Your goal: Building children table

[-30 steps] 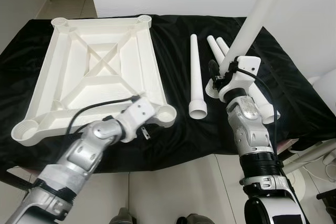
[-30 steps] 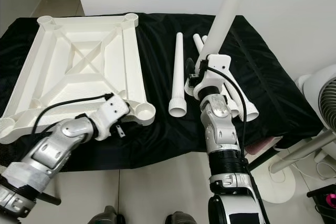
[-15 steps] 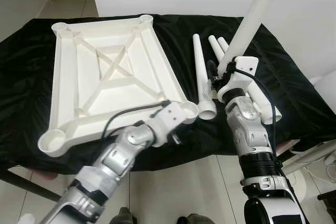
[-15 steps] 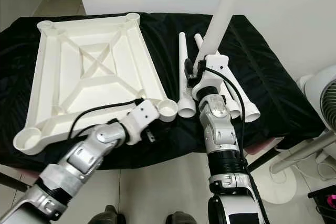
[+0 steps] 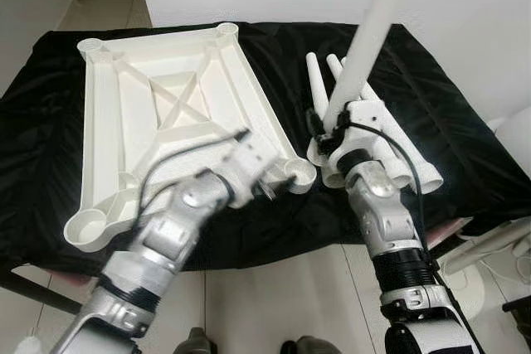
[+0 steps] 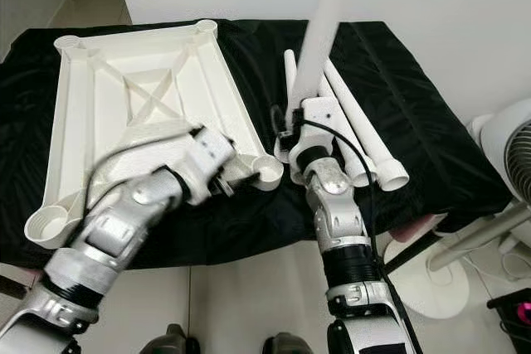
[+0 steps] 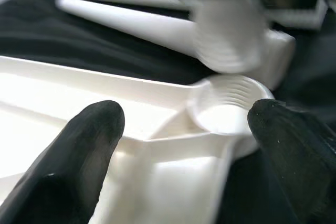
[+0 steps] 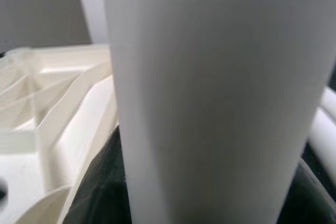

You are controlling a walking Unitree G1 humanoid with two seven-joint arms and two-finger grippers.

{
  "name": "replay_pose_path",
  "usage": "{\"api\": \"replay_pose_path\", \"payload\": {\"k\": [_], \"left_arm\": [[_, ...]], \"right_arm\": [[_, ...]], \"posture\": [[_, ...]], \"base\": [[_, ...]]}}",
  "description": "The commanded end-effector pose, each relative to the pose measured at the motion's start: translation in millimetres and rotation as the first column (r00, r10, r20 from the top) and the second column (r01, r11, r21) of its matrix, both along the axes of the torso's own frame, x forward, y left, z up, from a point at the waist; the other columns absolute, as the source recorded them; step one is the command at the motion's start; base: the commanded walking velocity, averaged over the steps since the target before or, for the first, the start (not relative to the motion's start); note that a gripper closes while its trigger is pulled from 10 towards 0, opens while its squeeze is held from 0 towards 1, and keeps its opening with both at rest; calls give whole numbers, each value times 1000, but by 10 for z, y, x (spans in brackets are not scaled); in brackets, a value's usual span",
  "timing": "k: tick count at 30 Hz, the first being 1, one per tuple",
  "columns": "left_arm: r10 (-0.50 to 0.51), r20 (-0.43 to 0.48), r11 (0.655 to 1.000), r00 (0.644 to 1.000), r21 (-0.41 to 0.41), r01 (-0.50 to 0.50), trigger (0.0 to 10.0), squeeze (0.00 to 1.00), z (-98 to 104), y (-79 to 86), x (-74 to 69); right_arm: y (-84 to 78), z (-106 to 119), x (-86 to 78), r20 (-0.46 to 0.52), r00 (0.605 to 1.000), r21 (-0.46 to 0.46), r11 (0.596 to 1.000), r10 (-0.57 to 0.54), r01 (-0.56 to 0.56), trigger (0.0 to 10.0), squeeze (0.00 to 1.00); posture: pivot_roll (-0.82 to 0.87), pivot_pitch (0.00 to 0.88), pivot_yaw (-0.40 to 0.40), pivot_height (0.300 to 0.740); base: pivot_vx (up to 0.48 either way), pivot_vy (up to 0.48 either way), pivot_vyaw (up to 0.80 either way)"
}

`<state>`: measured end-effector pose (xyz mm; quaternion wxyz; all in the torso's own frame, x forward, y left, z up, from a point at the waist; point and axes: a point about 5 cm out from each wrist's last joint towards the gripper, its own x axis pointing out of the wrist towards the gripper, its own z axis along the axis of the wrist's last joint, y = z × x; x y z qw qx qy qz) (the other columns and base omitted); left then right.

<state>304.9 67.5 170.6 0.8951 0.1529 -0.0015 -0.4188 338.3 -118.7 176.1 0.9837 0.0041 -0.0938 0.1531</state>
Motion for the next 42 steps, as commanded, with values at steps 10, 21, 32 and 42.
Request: {"api": "replay_pose_path", "payload": {"k": [10,21,32,42], "left_arm": [[37,-19,994,999,-99,-39,10000,0,49,181,-90],[-96,-125,990,988,-112,82,10000,0,-67,344,-353],[-200,-174,971,964,-165,171,10000,0,-45,317,-561],[-177,-182,975,967,-168,147,10000,0,-40,340,-564]], "right_arm": [[180,-124,-60,6,994,-96,989,111,-109,10000,0],[169,-218,-102,9,985,-130,977,170,-168,10000,0],[78,-366,-172,38,974,-178,961,221,-211,10000,0],[61,-423,-200,42,969,-163,959,242,-232,10000,0]], "posture": [[-23,55,5,740],[2,43,-33,740],[14,35,-49,740],[16,35,-50,740]], "base": [[0,0,0],[0,0,0],[0,0,0],[0,0,0]]}}
